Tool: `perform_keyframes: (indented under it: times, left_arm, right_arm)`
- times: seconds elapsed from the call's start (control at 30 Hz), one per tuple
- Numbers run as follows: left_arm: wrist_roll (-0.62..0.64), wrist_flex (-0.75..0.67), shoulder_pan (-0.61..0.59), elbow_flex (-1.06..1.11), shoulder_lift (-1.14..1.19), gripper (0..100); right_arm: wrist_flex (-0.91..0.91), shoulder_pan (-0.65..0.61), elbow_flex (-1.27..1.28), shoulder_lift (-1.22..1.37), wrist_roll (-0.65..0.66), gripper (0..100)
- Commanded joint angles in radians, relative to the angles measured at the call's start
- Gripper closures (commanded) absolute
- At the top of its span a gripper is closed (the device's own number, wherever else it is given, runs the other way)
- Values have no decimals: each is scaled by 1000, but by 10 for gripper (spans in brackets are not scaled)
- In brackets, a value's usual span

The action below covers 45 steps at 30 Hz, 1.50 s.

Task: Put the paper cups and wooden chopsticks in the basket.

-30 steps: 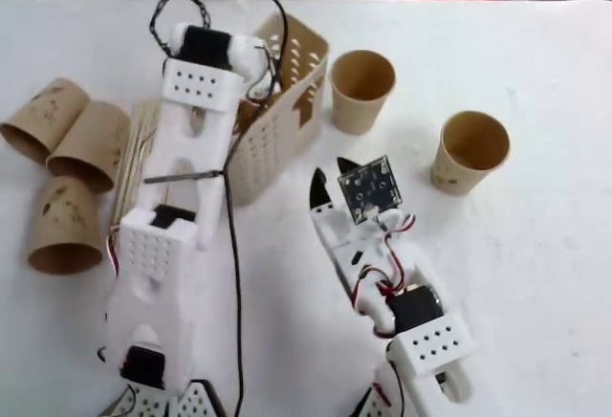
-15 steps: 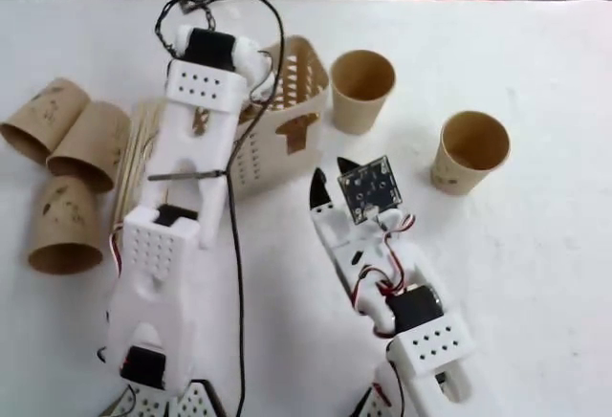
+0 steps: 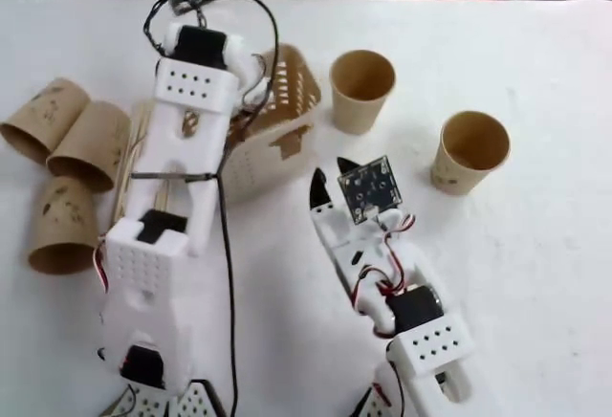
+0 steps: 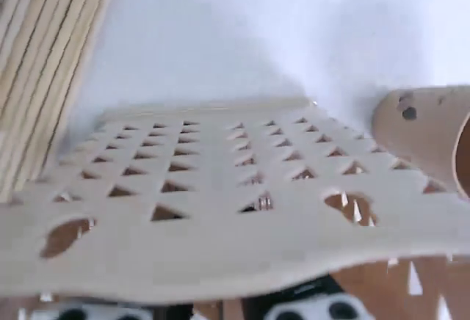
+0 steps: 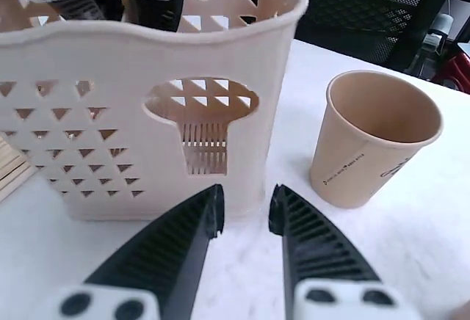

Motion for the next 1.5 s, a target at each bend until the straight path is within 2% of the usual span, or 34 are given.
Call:
perform_keyframes:
  times: [0.0,0.07,0.23,0.3,0.37,0.5,0.63,0.77,0.87,0.93,1.03,1.1,1.17,1.23,1.37,1.47]
  left_arm:
    - [-195,2,-5,-8,-88,963]
    - [-244,5,-8,-8,-91,918]
    - [-249,6,16,-8,-93,701]
    - [-258,6,28,-12,-99,642]
    - [-278,6,31,-28,-134,639]
    - [-350,6,24,-35,-280,697]
    - [-428,6,24,20,-467,755]
    - [-511,5,-13,94,-659,766]
    - [-583,5,-127,127,-805,766]
    - [-658,5,-263,169,-897,766]
    - [-761,-2,-479,322,-984,764]
    - [-835,-2,-591,483,-1000,763]
    - [-904,-31,-693,672,-1001,762]
    - [-937,-143,-776,890,-1007,759]
    - [-967,-508,-895,1304,-1000,724]
    - [-1040,-743,-944,1568,-1001,723]
  right_arm:
    - [-4,4,-8,-25,11,886]
    - [-4,4,-8,-25,12,886]
    - [-4,4,-8,-24,12,886]
    - [-4,4,-8,-21,12,886]
    - [-4,4,-8,-18,12,886]
    - [-4,7,-8,-18,12,886]
    - [-4,7,-8,-18,12,886]
    - [-2,10,-11,-24,12,886]
    - [7,38,-34,-25,12,887]
    - [61,94,-103,-24,14,892]
    - [248,154,-305,2,89,937]
    - [386,150,-470,42,152,954]
    - [510,107,-652,111,161,953]
    - [630,44,-839,213,161,953]
    - [854,-114,-1218,504,155,937]
    - [993,-176,-1513,765,44,873]
